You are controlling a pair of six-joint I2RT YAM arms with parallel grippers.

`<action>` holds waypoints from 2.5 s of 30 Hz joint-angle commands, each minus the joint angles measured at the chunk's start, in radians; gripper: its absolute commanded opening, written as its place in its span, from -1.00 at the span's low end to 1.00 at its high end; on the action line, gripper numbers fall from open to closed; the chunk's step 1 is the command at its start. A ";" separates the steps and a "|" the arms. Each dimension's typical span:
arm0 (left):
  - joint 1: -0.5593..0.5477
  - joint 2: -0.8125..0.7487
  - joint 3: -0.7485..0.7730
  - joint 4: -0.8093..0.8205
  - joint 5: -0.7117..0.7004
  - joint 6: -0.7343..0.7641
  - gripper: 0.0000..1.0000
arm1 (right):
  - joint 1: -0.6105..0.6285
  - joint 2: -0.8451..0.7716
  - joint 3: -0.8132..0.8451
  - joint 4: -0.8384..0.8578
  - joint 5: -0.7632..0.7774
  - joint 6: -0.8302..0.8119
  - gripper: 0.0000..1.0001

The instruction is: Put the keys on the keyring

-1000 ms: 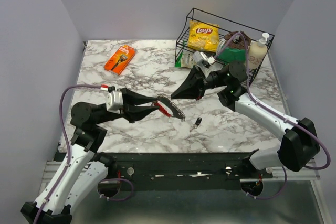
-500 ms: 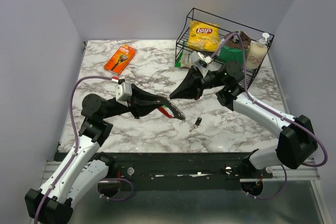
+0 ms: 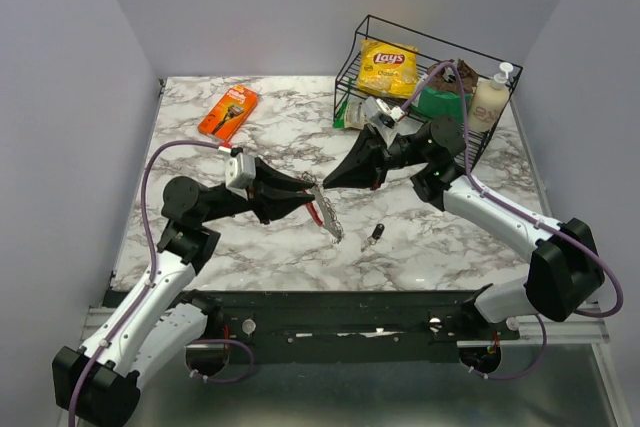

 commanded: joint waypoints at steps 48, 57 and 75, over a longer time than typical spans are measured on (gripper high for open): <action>-0.023 0.086 0.047 -0.001 -0.029 -0.027 -1.00 | -0.001 0.064 -0.004 0.097 -0.030 0.061 -0.80; -0.023 0.073 0.045 -0.326 -0.243 0.103 -1.00 | -0.011 0.091 -0.071 0.013 0.012 -0.034 -0.20; -0.023 0.311 -0.143 -0.230 -0.473 0.103 -1.00 | -0.027 0.222 -0.074 -0.348 0.180 -0.341 0.16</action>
